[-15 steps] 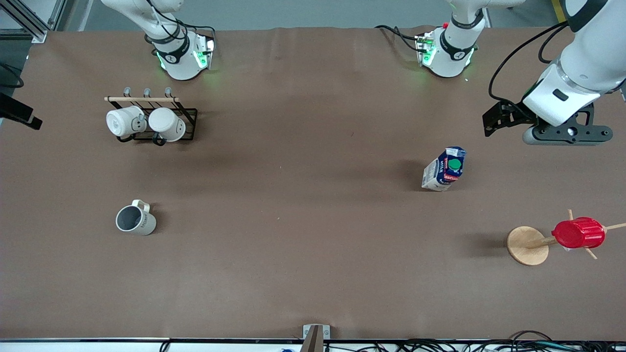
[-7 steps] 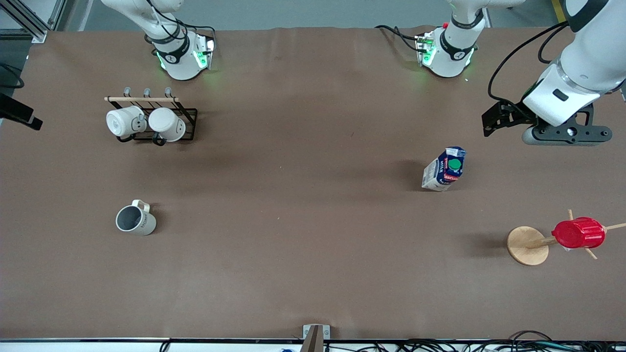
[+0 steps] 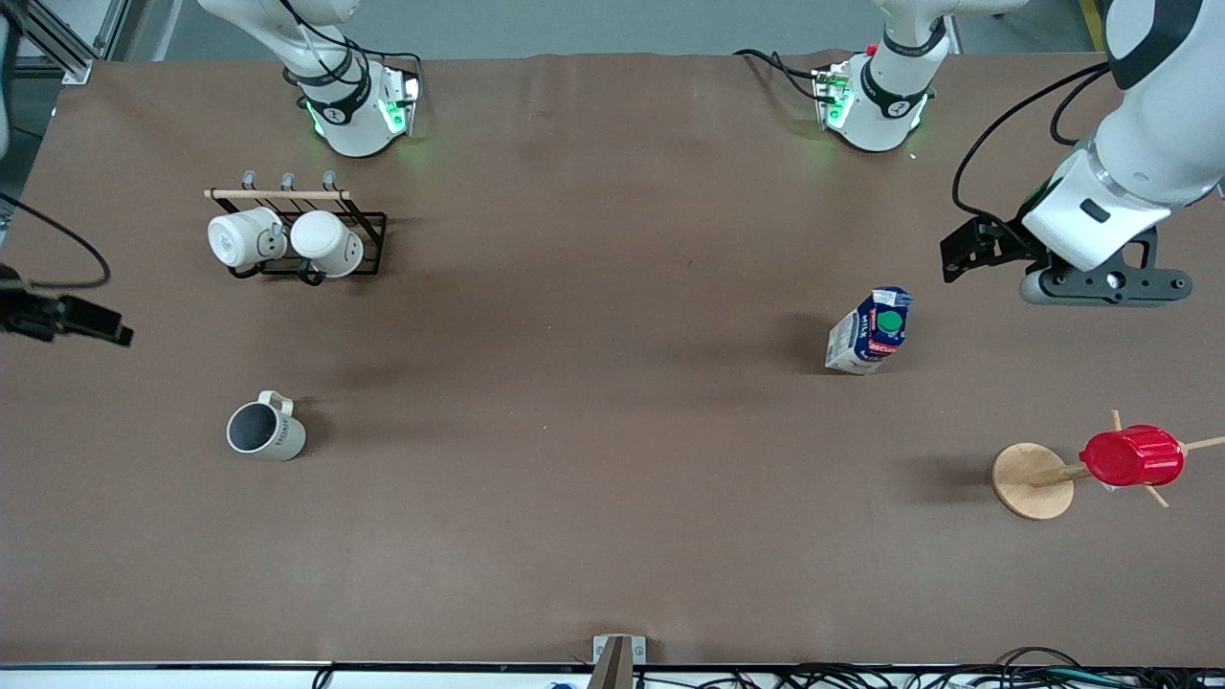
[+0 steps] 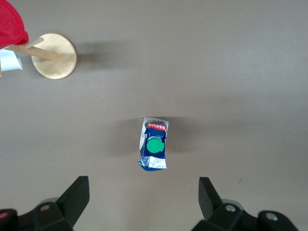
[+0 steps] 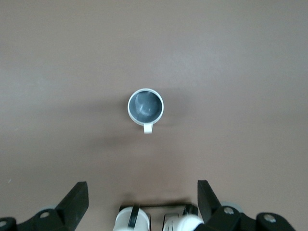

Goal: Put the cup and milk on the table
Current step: 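Reach the right gripper to the grey mug while the left gripper reaches the milk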

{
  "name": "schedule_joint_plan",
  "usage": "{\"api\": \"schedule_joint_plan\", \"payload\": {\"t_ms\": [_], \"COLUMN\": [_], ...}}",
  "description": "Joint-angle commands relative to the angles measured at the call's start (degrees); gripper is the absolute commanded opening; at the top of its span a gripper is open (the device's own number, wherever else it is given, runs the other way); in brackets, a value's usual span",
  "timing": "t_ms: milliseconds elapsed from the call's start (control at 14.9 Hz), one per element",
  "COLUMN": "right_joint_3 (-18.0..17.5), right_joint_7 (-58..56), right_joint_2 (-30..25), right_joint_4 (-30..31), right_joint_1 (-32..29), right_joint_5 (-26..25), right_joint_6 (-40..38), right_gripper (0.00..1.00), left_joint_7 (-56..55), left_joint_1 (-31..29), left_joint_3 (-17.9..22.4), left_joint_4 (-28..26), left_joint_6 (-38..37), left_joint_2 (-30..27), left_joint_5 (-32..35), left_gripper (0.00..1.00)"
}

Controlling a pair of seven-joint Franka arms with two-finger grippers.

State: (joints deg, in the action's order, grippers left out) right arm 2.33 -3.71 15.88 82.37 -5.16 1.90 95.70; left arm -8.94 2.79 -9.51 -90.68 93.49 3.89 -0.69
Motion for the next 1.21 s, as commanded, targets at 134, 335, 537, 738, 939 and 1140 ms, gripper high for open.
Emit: {"api": "schedule_joint_plan", "payload": {"t_ms": [134,335,537,738,939,1140], "right_joint_3": [-1.1,-1.1,-1.0,-1.0,-1.0,-1.0], "right_joint_7": [-5.5,-11.0,-13.4,-13.5,-13.5,-13.9], "right_joint_2": [7.2,7.7,8.4,10.8,12.5,12.9], "right_joint_4": [2.5,11.4,19.2,20.4,21.2,25.2], "right_joint_1": [-1.1,-1.3,-2.0,-1.9,-1.6,-1.3], "right_joint_5": [-0.6,-0.8,-0.9,-0.9,-0.9,-1.0], "right_joint_6": [11.0,22.4,32.9,35.5,37.9,44.0], "right_gripper": [1.00,1.00,1.00,1.00,1.00,1.00], "left_joint_7": [1.1,1.3,1.3,1.4,1.6,1.6], "left_joint_1": [0.5,0.0,-0.1,0.3,0.4,0.4], "left_joint_3": [-0.2,-0.5,-0.6,-0.8,-0.9,-1.4], "left_joint_4": [3.6,2.5,-0.1,-3.3,-8.5,-14.5], "left_joint_6": [-0.4,2.4,4.2,6.6,11.8,20.0], "left_joint_2": [4.1,4.2,4.1,4.2,4.2,4.7], "left_joint_5": [-0.7,-1.1,-1.0,-1.1,-1.0,-0.5], "left_gripper": [1.00,1.00,1.00,1.00,1.00,1.00]}}
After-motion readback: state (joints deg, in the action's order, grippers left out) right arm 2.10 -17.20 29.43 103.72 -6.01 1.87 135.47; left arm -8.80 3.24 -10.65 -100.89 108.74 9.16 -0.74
